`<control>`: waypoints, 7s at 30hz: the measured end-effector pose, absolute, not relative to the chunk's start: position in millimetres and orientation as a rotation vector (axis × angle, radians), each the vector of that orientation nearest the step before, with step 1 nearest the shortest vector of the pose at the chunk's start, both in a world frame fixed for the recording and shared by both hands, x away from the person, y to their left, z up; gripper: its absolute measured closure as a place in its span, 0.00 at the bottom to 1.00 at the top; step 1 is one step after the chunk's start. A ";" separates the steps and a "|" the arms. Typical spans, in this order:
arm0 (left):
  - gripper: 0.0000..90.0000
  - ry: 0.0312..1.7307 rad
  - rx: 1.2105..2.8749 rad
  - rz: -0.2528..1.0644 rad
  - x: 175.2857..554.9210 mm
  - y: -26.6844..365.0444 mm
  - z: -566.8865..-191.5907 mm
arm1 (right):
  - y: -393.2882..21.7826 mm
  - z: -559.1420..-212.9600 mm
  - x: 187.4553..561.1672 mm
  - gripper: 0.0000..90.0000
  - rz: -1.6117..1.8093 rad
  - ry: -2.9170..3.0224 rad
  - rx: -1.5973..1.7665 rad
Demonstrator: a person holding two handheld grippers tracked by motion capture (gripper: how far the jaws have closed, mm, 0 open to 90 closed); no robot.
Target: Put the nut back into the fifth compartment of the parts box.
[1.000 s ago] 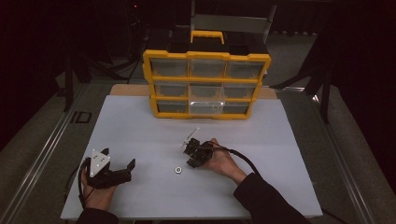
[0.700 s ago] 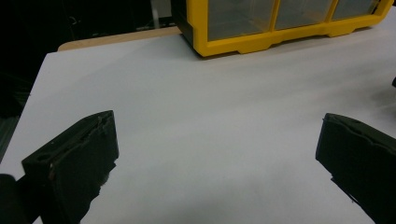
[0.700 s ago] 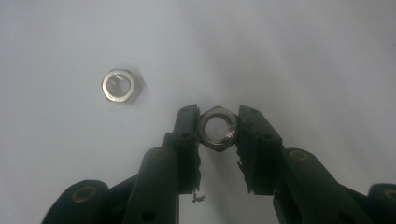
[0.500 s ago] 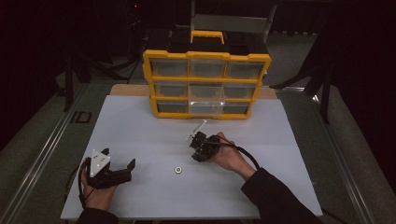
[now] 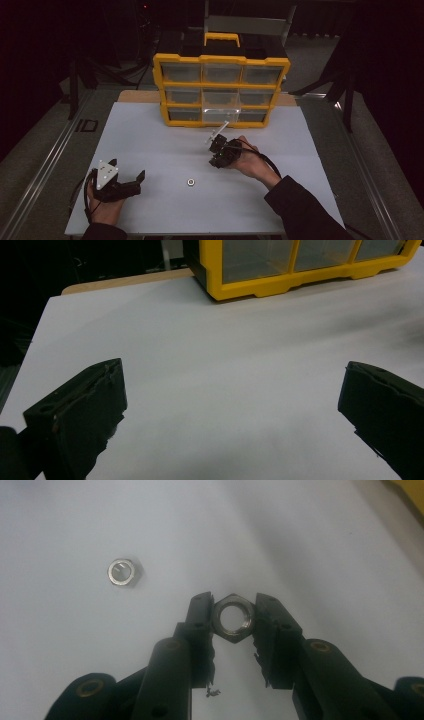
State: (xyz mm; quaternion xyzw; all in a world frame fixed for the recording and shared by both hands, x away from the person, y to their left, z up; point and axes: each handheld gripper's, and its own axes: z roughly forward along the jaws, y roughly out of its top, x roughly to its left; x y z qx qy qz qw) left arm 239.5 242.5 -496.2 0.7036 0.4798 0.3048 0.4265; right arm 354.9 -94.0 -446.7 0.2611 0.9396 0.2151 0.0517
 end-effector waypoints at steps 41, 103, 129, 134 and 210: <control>0.00 1.200 1.759 0.763 239.6 242.4 -496.4 | -116.3 -403.3 367.2 0.78 0.712 2.816 0.827; 0.00 1.197 1.763 0.767 239.8 241.7 -496.6 | -138.4 -318.0 422.0 0.78 0.750 2.642 0.933; 0.00 1.198 1.765 0.765 239.9 242.0 -496.6 | -122.9 -300.2 442.0 0.78 0.759 2.628 0.958; 0.00 1.198 1.765 0.765 240.0 241.9 -496.7 | -123.5 -300.0 446.9 0.78 0.746 2.625 0.980; 0.00 1.201 1.755 0.769 239.5 242.5 -496.3 | -118.5 -315.7 440.4 0.50 0.815 2.623 0.999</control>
